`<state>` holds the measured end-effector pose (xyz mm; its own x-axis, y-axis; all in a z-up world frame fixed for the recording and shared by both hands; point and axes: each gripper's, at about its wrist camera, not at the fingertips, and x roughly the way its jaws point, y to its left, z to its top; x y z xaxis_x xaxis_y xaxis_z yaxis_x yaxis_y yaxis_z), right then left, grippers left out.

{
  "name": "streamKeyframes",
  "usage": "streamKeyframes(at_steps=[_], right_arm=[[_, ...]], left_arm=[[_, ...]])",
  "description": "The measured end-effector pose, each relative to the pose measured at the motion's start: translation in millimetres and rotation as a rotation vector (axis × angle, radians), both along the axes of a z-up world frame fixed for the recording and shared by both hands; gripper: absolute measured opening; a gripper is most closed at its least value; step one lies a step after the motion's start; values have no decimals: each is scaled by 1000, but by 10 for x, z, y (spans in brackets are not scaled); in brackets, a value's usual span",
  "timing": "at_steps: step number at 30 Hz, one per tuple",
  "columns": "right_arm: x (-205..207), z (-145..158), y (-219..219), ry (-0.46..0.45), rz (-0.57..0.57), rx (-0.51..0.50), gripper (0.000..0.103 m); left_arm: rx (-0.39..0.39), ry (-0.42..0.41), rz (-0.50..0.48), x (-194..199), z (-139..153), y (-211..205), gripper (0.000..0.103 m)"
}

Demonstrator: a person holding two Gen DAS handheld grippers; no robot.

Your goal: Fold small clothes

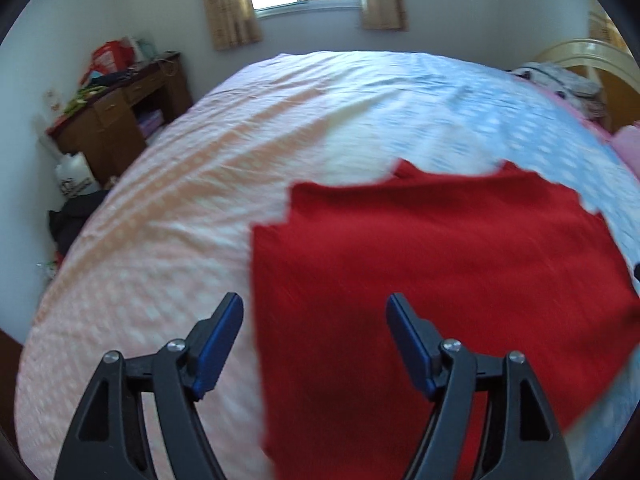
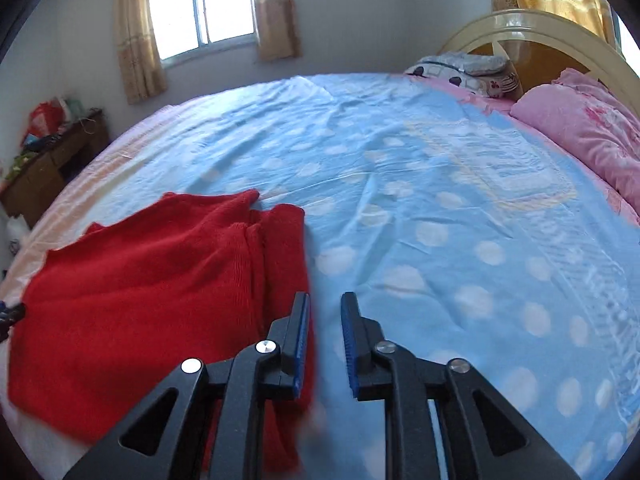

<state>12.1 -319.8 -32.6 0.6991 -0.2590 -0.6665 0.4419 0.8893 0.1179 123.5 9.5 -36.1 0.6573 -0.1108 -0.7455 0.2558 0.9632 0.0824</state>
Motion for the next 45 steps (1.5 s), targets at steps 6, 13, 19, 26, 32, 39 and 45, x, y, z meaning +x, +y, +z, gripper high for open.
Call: streamKeyframes(at_steps=[6, 13, 19, 26, 32, 39, 45], right_arm=[[-49, -63, 206, 14, 133, 38, 25], [42, -219, 426, 110, 132, -70, 18], [-293, -330, 410, 119, 105, -65, 9], [-355, -310, 383, 107, 93, -67, 16], [-687, 104, 550, -43, 39, -172, 18], [-227, 18, 1075, -28, 239, -32, 18], [141, -197, 1475, 1, 335, 10, 18]], left_arm=[[-93, -3, -19, -368, -235, -124, 83], [-96, -21, -9, -380, -263, -121, 97], [-130, -18, -8, -414, -311, -91, 100], [-98, -27, -17, -448, -347, -124, 103], [-122, -33, -18, -485, -342, -79, 103], [-56, -5, 24, -510, -284, -158, 103], [-76, -36, 61, -564, -96, 48, 103]])
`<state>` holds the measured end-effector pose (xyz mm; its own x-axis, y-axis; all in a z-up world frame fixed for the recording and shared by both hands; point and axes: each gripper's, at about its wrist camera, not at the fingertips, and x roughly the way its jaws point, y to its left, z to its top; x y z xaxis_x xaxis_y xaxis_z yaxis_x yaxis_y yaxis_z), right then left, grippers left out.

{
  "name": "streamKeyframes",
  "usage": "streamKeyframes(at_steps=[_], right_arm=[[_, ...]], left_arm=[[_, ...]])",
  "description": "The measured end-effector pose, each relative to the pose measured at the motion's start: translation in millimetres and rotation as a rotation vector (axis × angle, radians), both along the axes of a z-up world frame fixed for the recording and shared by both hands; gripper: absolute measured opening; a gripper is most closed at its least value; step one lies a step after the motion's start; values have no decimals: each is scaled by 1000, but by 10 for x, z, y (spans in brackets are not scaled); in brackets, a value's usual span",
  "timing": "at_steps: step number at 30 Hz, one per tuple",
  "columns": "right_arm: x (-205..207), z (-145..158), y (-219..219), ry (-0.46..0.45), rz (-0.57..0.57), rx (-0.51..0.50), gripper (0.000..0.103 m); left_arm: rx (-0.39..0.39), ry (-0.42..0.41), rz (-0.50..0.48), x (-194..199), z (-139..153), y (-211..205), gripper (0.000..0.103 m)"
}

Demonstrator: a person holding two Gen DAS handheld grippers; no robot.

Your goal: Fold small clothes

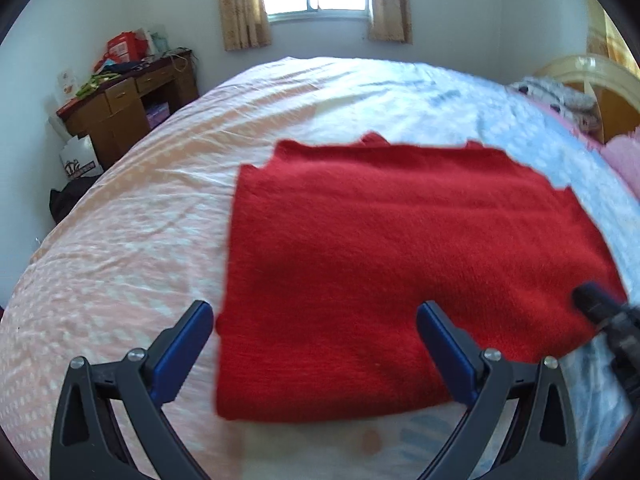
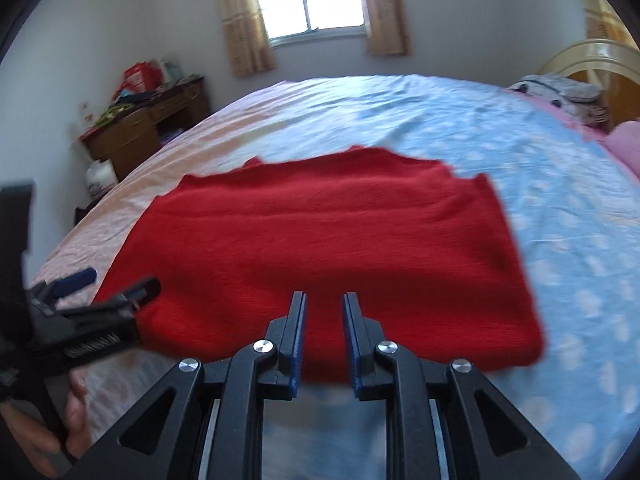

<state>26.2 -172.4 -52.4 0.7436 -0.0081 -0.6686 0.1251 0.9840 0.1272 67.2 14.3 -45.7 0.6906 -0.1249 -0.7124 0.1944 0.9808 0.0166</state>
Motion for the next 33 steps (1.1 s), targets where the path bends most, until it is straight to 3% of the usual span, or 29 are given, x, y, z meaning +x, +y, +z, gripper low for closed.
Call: streamKeyframes(at_steps=[5, 9, 10, 16, 17, 19, 27, 29, 30, 33], right_arm=[[-23, -141, 109, -12, -4, -63, 18], [-23, -166, 71, -21, 0, -53, 19], [-30, -171, 67, -23, 0, -50, 19], [-65, -181, 17, -46, 4, -16, 19], [-59, -178, 23, -46, 4, -18, 19], [-56, -180, 24, -47, 5, -20, 19], [-65, -189, -8, -56, 9, 6, 19], [-55, -184, -8, -45, 7, -3, 19], [-35, -167, 9, -30, 6, -17, 19], [32, 21, 70, -60, 42, 15, 13]], left_arm=[[-172, 9, 78, 171, 57, 393, 103], [-455, 120, 167, 308, -208, 710, 101], [-493, 145, 169, 337, -270, 715, 101], [-525, 135, 131, 316, -330, 563, 99], [-549, 140, 108, 304, -322, 546, 94], [-594, 163, 82, 352, -339, 537, 74], [-747, 168, 123, 632, -360, 682, 73], [-683, 145, 115, 568, -360, 622, 55], [-662, 150, 118, 545, -388, 599, 35], [-698, 172, 119, 553, -408, 630, 32]])
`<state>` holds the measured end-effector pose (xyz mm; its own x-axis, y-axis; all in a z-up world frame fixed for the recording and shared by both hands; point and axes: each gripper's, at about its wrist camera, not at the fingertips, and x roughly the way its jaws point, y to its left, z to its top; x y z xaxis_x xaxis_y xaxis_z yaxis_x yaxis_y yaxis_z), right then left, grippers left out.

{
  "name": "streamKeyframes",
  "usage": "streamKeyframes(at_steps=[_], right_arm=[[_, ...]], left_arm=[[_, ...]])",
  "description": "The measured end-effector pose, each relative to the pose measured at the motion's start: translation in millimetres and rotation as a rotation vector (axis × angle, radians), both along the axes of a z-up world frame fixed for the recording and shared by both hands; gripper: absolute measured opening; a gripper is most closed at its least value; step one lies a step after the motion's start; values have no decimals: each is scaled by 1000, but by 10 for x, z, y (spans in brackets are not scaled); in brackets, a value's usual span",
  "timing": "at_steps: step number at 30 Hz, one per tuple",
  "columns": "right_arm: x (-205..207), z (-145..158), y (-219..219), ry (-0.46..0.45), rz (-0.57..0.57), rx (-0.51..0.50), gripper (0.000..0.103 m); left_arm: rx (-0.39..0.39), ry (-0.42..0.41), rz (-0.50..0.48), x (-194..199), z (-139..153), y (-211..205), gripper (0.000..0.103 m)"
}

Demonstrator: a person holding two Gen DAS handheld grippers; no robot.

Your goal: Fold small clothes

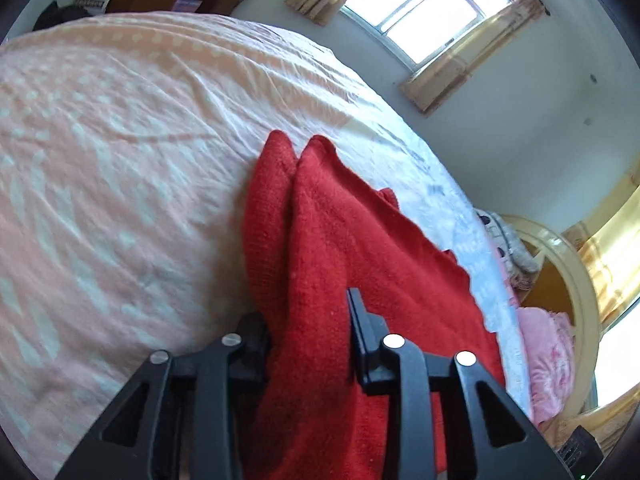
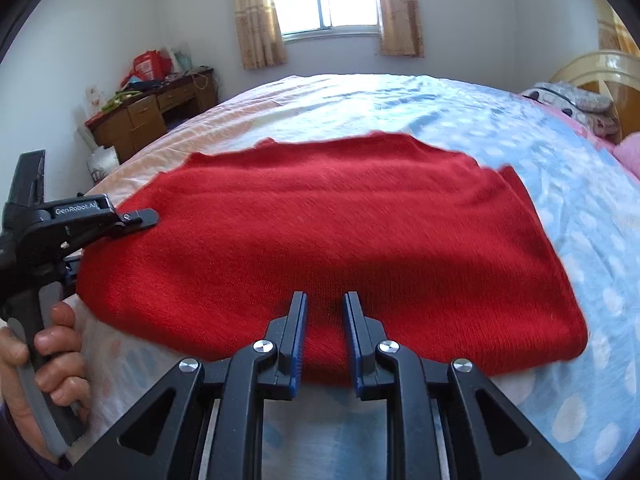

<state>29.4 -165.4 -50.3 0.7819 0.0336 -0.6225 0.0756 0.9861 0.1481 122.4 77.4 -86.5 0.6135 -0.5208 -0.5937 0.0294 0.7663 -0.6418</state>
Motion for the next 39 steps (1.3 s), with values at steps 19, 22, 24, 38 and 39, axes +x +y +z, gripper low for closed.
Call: streamKeyframes(at_steps=[19, 22, 24, 38, 39], right_arm=[[304, -154, -136, 8, 11, 230, 13], [175, -93, -396, -24, -47, 287, 13], [116, -64, -603, -28, -74, 310, 13], [-98, -238, -1248, -24, -142, 423, 13], [-106, -243, -1242, -23, -141, 420, 13]], left_arm=[[225, -192, -81, -110, 529, -613, 24], [295, -265, -160, -199, 687, -958, 24], [322, -289, -213, -231, 729, -1193, 24], [489, -282, -370, -375, 403, -2177, 21], [503, -290, -372, -403, 409, -2189, 22]])
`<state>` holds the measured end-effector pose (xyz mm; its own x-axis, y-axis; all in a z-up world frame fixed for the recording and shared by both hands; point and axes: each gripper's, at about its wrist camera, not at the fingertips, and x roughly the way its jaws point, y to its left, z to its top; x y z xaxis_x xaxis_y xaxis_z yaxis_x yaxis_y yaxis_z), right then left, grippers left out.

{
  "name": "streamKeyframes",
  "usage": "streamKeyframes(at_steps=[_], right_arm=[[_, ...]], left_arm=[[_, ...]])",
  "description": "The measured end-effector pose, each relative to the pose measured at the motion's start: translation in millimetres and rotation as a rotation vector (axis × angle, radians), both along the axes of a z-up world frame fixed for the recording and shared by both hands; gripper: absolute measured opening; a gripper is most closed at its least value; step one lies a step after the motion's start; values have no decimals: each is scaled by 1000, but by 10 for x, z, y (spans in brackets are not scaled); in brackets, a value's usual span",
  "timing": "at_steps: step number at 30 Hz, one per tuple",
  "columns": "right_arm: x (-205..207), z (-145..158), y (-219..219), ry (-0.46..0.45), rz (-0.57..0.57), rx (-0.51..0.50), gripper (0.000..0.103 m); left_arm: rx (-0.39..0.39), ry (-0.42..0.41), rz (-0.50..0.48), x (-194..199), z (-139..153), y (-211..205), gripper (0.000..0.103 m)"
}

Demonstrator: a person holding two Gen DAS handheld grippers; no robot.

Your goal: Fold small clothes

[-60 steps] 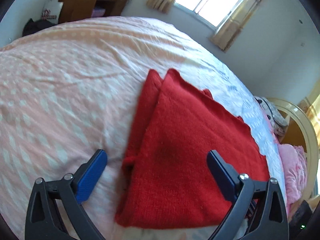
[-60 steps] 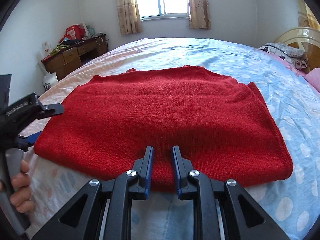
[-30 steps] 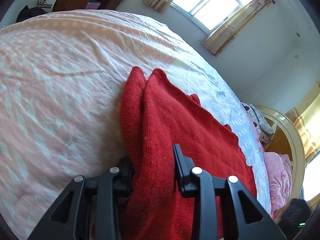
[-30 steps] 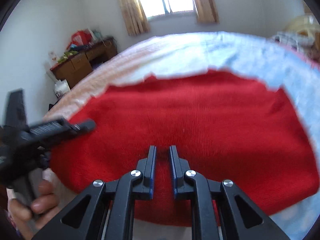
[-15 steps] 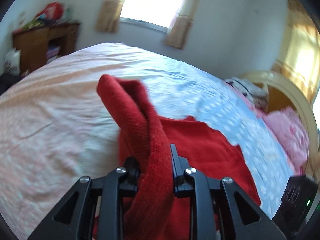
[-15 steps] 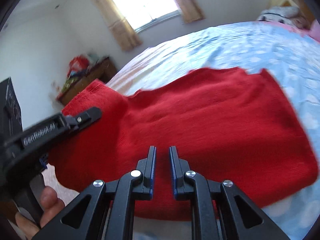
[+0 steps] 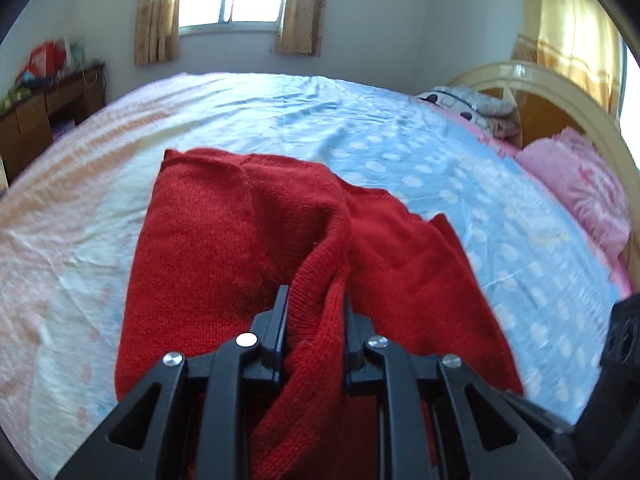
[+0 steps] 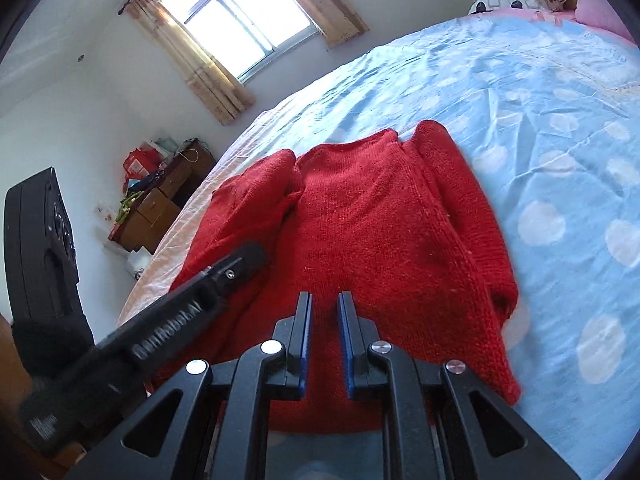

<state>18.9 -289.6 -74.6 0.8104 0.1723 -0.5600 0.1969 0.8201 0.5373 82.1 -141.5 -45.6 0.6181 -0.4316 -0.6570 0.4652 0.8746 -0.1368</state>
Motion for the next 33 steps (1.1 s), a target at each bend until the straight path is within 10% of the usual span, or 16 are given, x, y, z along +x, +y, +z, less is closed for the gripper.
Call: streamKeyframes(at_steps=[3, 7, 9, 13, 25, 28, 33], right_arm=[[-8, 5, 3, 3, 5, 2, 13], [-25, 58, -110, -8, 21, 64, 13], [-42, 175, -182, -67, 46, 137, 18], [89, 332, -228, -123, 39, 193, 60], [917, 196, 284, 19, 148, 59, 59], [933, 160, 441, 32, 169, -54, 34], [910, 198, 594, 24, 151, -177, 25]], left_arm=[[15, 4, -21, -25, 48, 8, 37], [-64, 29, -79, -148, 258, 260, 90], [-108, -4, -67, -227, 380, 477, 96], [-148, -56, 55, -180, 536, 1002, 96], [-80, 92, 213, 678, 86, 1072, 84], [-92, 127, 211, 662, -53, 1056, 80], [-109, 138, 210, 665, -96, 1089, 82]])
